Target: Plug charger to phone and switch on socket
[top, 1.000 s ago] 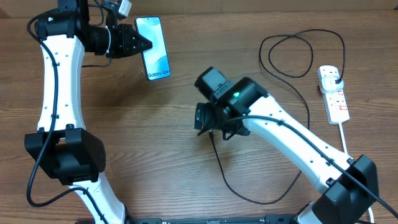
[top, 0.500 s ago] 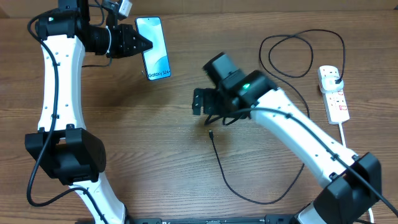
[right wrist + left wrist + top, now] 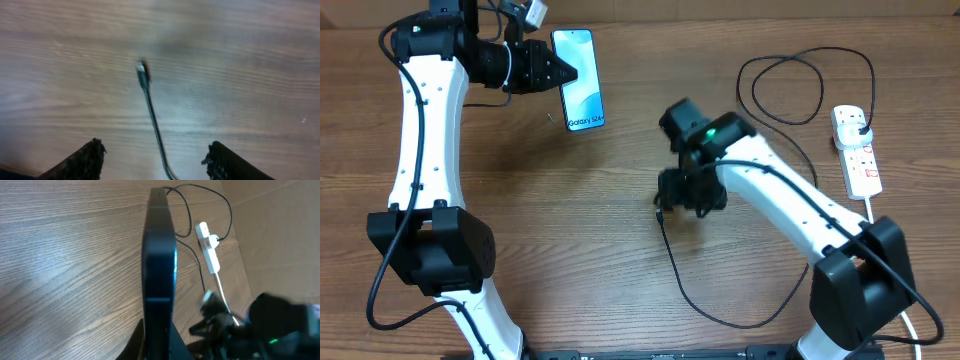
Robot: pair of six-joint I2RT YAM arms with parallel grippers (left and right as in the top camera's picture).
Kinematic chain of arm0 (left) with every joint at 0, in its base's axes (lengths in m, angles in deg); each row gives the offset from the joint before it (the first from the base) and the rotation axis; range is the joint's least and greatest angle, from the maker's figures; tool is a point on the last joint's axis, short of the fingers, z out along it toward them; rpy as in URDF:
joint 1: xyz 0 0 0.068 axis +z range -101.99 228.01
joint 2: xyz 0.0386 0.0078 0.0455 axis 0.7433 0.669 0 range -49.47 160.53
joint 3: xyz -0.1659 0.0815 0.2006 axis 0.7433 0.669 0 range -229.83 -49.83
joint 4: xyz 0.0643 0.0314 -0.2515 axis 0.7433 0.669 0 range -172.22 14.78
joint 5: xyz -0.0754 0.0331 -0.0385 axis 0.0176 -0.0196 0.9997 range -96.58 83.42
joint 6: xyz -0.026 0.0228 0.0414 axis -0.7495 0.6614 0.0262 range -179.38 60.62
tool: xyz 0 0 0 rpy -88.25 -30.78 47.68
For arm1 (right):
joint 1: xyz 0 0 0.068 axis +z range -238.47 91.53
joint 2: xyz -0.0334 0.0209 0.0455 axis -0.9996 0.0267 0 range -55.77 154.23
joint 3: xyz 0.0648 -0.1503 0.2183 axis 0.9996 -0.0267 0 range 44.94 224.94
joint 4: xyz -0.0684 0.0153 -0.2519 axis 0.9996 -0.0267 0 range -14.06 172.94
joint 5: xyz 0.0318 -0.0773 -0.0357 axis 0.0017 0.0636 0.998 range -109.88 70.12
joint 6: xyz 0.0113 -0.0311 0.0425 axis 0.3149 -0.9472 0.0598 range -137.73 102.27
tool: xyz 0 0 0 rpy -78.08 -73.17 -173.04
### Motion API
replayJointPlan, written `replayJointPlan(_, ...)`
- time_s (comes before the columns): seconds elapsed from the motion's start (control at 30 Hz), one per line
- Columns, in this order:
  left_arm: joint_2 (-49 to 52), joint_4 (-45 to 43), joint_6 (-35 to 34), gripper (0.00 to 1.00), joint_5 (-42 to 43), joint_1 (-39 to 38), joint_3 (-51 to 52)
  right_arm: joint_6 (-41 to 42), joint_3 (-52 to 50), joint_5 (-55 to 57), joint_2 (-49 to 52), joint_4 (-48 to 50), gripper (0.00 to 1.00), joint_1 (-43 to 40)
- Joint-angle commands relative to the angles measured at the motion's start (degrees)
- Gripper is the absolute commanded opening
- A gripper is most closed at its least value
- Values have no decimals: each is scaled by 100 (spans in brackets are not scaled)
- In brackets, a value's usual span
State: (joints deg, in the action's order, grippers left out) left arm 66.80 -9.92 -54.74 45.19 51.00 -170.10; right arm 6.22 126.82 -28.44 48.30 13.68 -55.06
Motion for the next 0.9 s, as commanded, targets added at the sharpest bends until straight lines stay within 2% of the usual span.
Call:
replayJointPlan(0.0,-31,-15,9,4,164,-17,-70,-129,-496,90,26,262,65,380)
replayJointPlan(0.23,-31,4,7,4,164,-20,-70,472,-1377,903,138,1504,61,778)
replayJointPlan(0.3,-31,4,7,4,164,-37,-70,313,-1377,990,249,1604,56,772)
replayJointPlan(0.5,-31,9,7,4,164,-42,-70,-4,-1377,1001,280,1912,52,774)
replayJointPlan(0.87,-31,61,9,4,164,-42,-70,-116,-1377,999,680,2013,52,778)
